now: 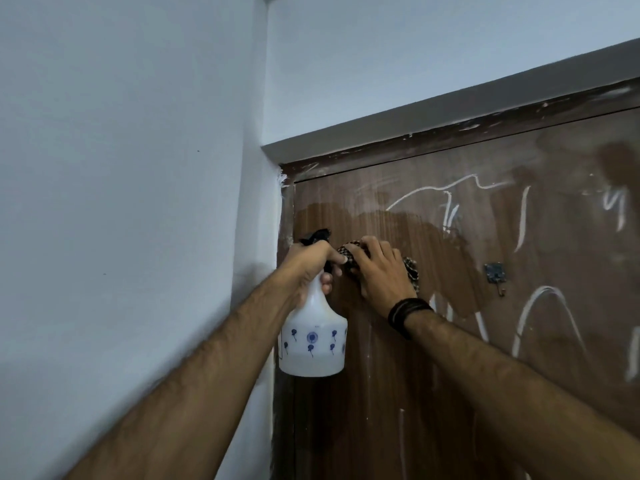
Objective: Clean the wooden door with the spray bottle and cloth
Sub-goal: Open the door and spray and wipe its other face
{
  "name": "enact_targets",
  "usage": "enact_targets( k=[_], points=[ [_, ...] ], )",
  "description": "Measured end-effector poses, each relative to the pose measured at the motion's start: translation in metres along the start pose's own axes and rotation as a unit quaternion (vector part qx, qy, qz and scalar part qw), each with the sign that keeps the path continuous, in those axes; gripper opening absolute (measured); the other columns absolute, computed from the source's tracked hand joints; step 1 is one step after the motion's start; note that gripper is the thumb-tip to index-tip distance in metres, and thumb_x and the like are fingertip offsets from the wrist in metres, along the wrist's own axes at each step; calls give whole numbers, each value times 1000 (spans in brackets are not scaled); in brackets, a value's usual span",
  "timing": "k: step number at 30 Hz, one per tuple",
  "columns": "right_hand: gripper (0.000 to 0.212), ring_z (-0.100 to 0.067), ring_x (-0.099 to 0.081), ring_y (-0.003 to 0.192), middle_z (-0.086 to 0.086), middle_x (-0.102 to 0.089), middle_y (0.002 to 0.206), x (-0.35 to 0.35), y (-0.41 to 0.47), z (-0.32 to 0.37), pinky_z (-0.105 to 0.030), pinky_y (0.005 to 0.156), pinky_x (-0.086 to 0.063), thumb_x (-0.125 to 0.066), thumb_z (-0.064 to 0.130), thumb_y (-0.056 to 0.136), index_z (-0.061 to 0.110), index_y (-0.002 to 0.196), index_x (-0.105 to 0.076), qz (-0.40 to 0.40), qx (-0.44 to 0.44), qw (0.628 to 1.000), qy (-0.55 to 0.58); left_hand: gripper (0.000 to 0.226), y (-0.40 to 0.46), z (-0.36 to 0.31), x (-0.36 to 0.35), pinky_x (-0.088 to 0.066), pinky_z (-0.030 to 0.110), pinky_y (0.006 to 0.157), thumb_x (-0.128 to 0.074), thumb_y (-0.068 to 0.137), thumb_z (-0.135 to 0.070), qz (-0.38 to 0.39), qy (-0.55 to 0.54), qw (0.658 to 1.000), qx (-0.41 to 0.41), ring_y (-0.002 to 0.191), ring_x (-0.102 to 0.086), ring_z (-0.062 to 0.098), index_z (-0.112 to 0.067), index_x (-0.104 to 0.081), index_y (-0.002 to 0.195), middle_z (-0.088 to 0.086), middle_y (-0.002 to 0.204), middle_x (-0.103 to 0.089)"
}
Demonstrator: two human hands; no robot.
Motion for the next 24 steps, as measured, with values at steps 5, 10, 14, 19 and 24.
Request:
enact_targets(
  k=[5,10,14,19,24],
  points=[
    [50,-29,-46,109,-12,-50,129,22,-23,-33,-44,86,-47,-70,14,88,14,135,-53,-38,-49,998,-23,15,2,1,-27,-38,22,41,-67,85,-2,33,-18,999,6,39,-42,9,3,-67,99,10,71,-61],
    [47,-33,-50,109,-17,-51,129,42,-30,-67,-48,88,-50,-69,15,88,9,132,-53,-53,-91,993,-57,16,8,-1,-52,-39,24,43,-67,84,0,54,-41,998,9,41,-42,10,3,-67,100,10,69,-60],
    [46,-35,-51,108,-18,-51,130,48,-41,-76,-49,89,-51,-67,16,89,9,132,-52,-58,-87,992,-76,13,12,-5,-71,-37,22,40,-66,83,4,61,-33,998,4,38,-40,10,1,-63,95,7,62,-53],
    [43,-34,-52,108,-18,-52,128,53,-38,-80,-47,90,-51,-61,19,89,8,130,-51,-53,-61,994,-74,16,15,-10,-84,-36,21,40,-67,85,1,86,-40,996,0,40,-38,10,2,-64,100,9,68,-54],
    [32,-31,-48,106,-18,-51,120,76,10,-113,-39,92,-42,-56,22,98,4,124,-51,-86,-190,975,-79,13,25,-15,-89,-36,20,39,-66,86,2,84,-8,996,-10,41,-39,9,0,-61,97,6,66,-51]
  ],
)
Point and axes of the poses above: each hand's wrist, its own y-axis towards the middle knuckle, its own x-axis out of the back of the hand, z = x × y, the point moved 2 cm from there along y, towards the middle knuckle
